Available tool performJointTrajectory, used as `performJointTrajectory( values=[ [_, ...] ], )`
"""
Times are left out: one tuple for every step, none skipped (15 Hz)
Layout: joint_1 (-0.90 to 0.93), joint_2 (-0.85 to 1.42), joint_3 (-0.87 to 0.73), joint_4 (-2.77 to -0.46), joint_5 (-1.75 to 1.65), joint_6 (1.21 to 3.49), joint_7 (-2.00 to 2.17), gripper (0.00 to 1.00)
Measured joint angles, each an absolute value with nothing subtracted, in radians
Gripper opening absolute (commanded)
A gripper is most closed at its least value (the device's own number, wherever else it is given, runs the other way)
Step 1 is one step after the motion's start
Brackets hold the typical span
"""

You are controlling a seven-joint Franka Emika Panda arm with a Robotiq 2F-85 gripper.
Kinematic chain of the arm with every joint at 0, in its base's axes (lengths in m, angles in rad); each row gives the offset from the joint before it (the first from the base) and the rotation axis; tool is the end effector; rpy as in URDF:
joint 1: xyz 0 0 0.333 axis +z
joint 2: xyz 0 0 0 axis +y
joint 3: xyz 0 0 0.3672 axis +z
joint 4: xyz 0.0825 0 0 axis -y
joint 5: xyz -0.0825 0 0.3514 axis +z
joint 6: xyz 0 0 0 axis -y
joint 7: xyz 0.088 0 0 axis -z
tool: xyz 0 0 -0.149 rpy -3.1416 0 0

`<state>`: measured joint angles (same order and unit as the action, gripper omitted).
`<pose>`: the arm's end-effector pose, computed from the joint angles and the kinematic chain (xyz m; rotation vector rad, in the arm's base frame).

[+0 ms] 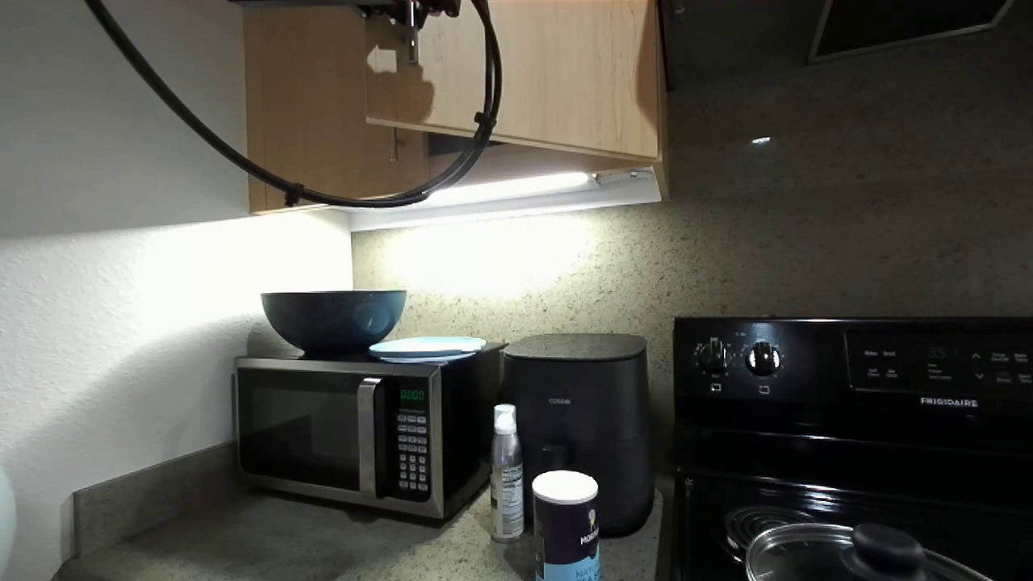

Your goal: Open the right upper cabinet door.

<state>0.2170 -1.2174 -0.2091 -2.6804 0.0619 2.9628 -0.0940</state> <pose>0.1921 -0.0546 0.7247 -2.1500 -0.0058 -1.9683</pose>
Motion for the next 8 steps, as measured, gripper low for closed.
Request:
performJointTrajectory(
  values=[
    [0.223, -1.212, -0.210, -2.678, 0.062, 2.964, -0.098, 0.04],
    [0.227, -1.208, -0.211, -2.675, 0.062, 2.964, -0.098, 0.04],
    [0.227, -1.207, -0.211, -2.675, 0.062, 2.964, -0.098, 0.04],
    [0.227, -1.207, -0.211, -2.675, 0.062, 2.964, -0.098, 0.04],
    [0.227, -1.207, -0.211, -2.675, 0.062, 2.964, -0.098, 0.04],
    [0.227, -1.207, -0.211, -2.675, 0.062, 2.964, -0.098, 0.04],
    [0.227, -1.207, -0.211, -2.675, 0.062, 2.964, -0.098, 0.04],
    [0.223, -1.213, -0.215, -2.677, 0.062, 2.963, -0.097, 0.04]
  ],
)
